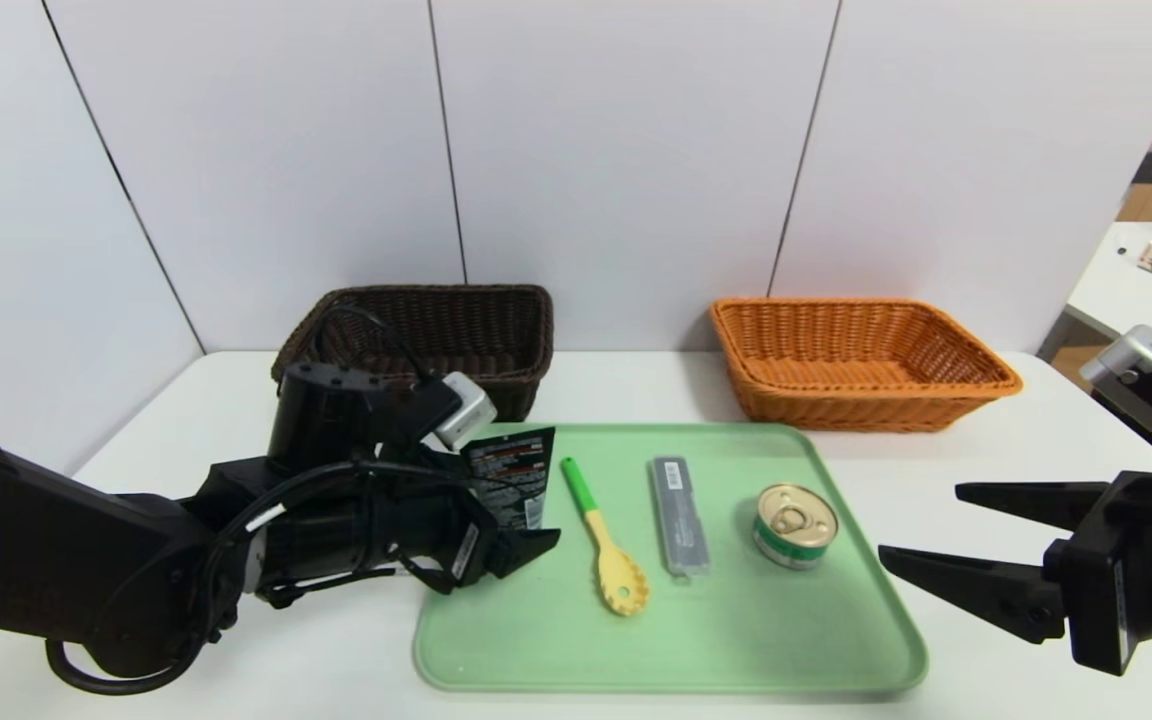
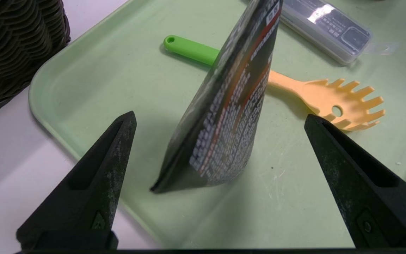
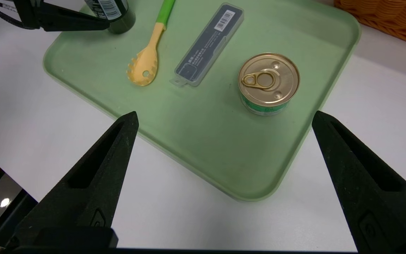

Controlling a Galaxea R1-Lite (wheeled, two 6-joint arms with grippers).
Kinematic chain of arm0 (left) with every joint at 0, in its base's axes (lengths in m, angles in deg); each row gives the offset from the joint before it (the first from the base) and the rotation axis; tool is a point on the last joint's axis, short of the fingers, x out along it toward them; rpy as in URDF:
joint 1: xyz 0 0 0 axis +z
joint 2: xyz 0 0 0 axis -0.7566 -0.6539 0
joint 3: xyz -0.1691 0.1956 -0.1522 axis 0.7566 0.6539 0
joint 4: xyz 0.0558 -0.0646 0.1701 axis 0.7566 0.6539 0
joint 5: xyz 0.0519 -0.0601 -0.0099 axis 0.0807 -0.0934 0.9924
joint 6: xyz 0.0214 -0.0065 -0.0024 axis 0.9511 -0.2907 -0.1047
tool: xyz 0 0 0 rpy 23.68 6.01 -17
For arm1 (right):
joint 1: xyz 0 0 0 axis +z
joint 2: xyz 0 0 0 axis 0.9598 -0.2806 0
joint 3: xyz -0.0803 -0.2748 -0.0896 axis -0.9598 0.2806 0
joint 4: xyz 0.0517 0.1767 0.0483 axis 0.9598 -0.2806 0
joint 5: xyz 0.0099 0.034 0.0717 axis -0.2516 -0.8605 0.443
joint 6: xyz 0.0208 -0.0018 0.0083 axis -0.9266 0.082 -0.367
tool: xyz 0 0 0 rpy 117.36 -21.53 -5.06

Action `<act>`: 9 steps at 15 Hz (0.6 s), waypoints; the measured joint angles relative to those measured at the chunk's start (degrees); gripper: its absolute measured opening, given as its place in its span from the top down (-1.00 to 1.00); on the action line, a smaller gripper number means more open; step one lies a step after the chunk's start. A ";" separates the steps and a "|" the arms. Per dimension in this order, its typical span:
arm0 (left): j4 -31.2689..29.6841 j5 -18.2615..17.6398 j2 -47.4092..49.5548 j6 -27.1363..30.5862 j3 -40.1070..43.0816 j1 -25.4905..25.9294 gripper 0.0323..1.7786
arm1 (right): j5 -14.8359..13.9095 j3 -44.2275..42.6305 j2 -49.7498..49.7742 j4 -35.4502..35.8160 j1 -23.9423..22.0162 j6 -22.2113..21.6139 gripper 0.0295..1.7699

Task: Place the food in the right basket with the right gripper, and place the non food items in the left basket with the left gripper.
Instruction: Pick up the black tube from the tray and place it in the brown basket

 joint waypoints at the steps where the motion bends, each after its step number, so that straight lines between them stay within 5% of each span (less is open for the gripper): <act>1: -0.79 0.00 -0.35 -0.05 -0.06 0.00 -0.90 | 0.00 0.13 -0.02 0.00 0.00 0.00 -0.92; 9: -3.02 0.04 -2.65 -0.41 -1.99 -0.33 -0.90 | -0.13 0.57 0.02 0.00 -0.13 0.00 -0.92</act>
